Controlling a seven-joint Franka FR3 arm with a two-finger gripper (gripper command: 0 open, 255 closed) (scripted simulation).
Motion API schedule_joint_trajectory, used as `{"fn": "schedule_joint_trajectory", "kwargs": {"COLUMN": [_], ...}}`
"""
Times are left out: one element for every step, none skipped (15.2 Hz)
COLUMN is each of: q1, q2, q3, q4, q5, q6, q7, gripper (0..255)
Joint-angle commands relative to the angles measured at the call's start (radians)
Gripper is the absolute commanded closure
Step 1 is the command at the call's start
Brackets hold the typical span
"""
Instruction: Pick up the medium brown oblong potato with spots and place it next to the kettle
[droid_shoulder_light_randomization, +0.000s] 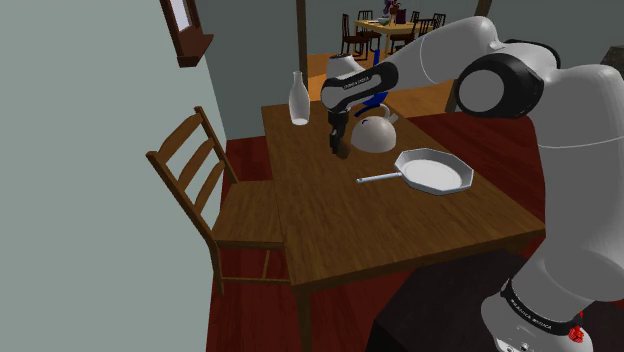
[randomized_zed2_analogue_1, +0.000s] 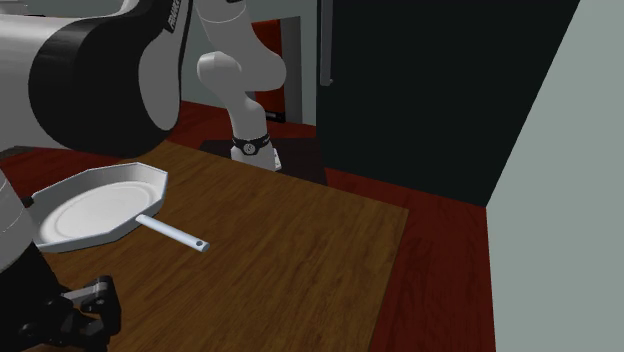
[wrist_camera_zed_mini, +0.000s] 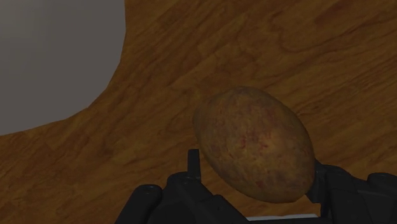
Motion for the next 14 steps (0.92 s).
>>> {"fn": "schedule_joint_trajectory", "kwargs": {"q1": [-0.001,-0.001,-0.001,-0.001,-0.001,-0.001,-0.001,-0.004,-0.007,-0.007,-0.007,-0.007,-0.001,0.000], "q2": [0.009,0.009,0.009,0.009,0.009,0.009,0.009,0.002,-0.002,-0.002,-0.002,-0.002,0.009,-0.004], "q3": [-0.001,-0.001,-0.001,-0.001,-0.001,-0.001,-0.001,-0.002,-0.003,-0.003,-0.003,-0.003,-0.001,-0.001], "q4": [-0.013,-0.013,-0.013,-0.013,-0.013,-0.013,-0.013,-0.021,-0.027,-0.028,-0.029,-0.028,-0.013,0.000], "q5": [-0.001,-0.001,-0.001,-0.001,-0.001,-0.001,-0.001,-0.001,0.000,0.000,0.000,0.000,-0.001,-0.001], "q6": [0.008,0.008,0.008,0.008,0.008,0.008,0.008,0.009,0.011,0.012,0.013,0.012,0.008,-0.018], "q7": [0.001,0.001,0.001,0.001,0.001,0.001,0.001,-0.003,-0.007,-0.007,-0.006,-0.006,0.001,0.001], "gripper": [255,255,255,255,255,255,255,0,0,0,0,0,0,0]}}
